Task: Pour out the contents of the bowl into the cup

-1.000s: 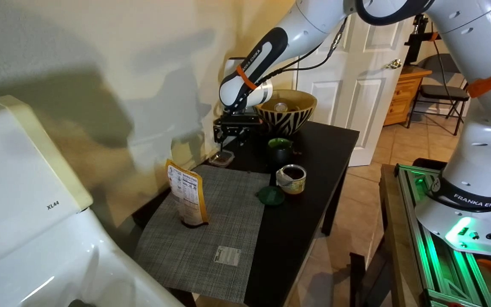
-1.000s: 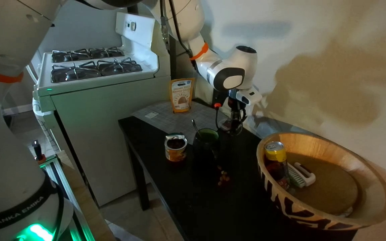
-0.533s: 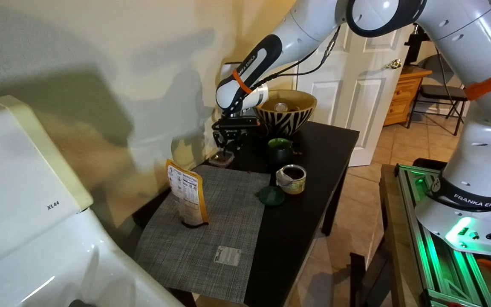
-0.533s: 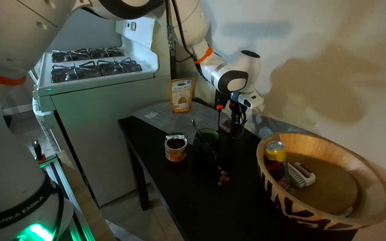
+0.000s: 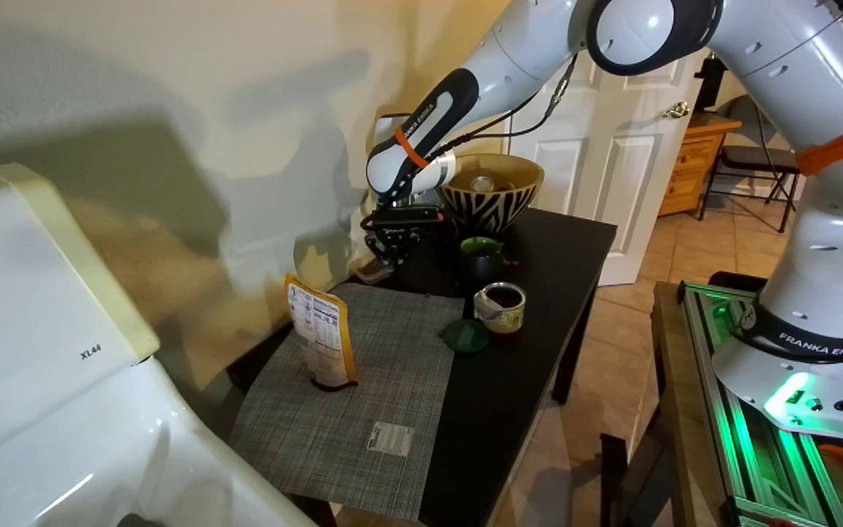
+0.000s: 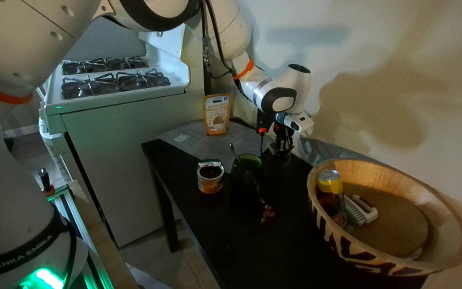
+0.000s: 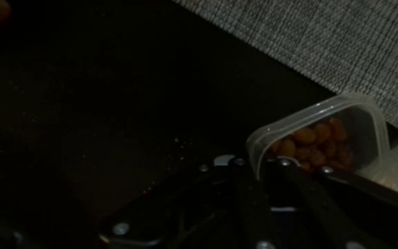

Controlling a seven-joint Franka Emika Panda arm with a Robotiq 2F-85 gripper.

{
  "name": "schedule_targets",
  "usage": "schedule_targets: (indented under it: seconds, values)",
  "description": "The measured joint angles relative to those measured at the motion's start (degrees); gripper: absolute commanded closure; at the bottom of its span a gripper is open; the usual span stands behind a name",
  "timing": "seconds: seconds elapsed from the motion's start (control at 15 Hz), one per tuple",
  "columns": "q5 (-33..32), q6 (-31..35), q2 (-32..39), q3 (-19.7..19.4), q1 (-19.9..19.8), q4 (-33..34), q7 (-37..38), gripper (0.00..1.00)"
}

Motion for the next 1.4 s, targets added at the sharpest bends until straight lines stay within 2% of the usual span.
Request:
schedule_targets:
  seconds: [0.4,0.6,0.87,1.07,1.4]
  values:
    - [-0.92,-3.71,-0.91,0.03,1.01,0.83,-0.9,0.97]
    - [-4.34,-4.02,-4.68,-1.31,3.36,-2.01,-0.71,0.97]
    - [-12.0,-3.55,-13.07,-4.51,8.51,-10.4,1.9,0.97]
    - [-18.43,0.39,-20.39,-6.32,12.2,-18.94,7.11,0.97]
    - [-29.54,8.39,-32.29,-8.3,13.61,-33.5,16.09,0.97]
